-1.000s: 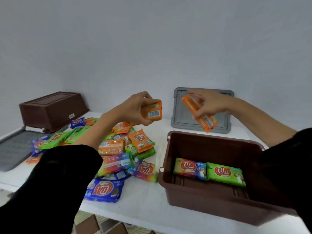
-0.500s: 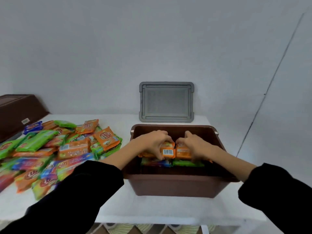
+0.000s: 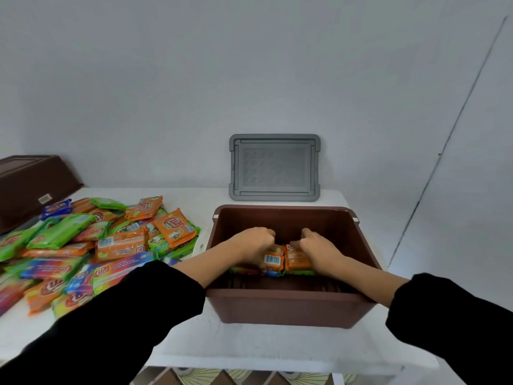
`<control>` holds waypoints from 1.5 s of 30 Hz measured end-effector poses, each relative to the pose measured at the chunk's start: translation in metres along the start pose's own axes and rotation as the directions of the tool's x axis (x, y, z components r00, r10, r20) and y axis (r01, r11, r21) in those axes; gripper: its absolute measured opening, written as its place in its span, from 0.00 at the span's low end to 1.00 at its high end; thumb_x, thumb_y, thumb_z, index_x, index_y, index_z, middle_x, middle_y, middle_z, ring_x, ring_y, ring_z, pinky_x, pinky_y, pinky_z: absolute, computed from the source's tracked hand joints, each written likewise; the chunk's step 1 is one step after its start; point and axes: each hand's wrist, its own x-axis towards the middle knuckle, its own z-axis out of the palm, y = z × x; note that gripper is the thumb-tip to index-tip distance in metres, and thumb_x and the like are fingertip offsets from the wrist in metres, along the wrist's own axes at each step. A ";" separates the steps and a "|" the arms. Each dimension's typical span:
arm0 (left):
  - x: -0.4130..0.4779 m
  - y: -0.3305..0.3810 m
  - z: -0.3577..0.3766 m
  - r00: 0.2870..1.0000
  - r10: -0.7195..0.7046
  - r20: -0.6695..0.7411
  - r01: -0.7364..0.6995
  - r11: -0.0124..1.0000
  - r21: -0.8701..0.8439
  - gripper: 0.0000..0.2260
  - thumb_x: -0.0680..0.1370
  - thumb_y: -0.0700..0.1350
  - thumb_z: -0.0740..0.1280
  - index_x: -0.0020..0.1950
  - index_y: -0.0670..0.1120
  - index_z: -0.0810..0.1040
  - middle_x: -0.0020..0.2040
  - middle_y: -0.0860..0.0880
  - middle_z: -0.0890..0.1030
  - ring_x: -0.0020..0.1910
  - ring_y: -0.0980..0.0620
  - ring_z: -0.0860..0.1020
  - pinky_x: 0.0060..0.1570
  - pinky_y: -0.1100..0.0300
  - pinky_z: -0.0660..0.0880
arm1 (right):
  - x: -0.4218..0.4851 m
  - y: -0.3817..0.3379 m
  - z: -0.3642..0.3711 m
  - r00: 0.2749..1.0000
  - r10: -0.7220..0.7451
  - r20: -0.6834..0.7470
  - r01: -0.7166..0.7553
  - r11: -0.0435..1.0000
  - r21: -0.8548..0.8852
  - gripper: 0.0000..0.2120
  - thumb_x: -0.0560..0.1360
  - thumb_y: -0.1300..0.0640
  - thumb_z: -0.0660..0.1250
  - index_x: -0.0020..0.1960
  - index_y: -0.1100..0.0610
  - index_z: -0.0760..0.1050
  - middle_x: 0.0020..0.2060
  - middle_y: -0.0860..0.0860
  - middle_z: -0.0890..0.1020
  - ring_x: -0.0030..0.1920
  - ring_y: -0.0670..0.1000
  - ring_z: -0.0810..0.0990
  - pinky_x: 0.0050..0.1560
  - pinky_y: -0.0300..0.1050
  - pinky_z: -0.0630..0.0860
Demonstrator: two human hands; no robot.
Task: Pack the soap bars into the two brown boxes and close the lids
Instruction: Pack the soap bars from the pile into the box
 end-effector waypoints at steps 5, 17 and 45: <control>-0.001 0.001 -0.001 1.000 -0.017 -0.002 0.017 0.998 -0.067 0.26 0.70 0.51 0.72 0.65 0.42 0.74 0.60 0.44 0.74 0.56 0.48 0.75 0.55 0.55 0.74 | 0.001 0.005 -0.004 0.999 0.040 0.036 -0.041 0.999 0.034 0.30 0.71 0.60 0.70 0.71 0.51 0.66 0.61 0.56 0.70 0.61 0.57 0.72 0.60 0.48 0.72; -0.067 -0.056 -0.054 0.868 -0.334 -0.367 0.122 0.860 -0.495 0.11 0.76 0.45 0.67 0.55 0.42 0.81 0.49 0.43 0.82 0.46 0.48 0.81 0.49 0.58 0.75 | 0.013 -0.021 -0.092 0.971 0.080 -0.224 0.015 0.919 0.393 0.18 0.71 0.54 0.71 0.59 0.58 0.78 0.51 0.54 0.83 0.51 0.51 0.81 0.52 0.41 0.75; -0.241 -0.127 0.079 0.728 -0.677 0.109 0.655 0.638 -0.406 0.34 0.71 0.56 0.71 0.73 0.57 0.60 0.71 0.49 0.67 0.68 0.48 0.65 0.64 0.50 0.68 | 0.100 -0.241 -0.053 0.843 -0.341 0.416 0.415 0.904 -0.100 0.16 0.68 0.46 0.71 0.40 0.58 0.74 0.36 0.50 0.75 0.37 0.49 0.74 0.34 0.40 0.68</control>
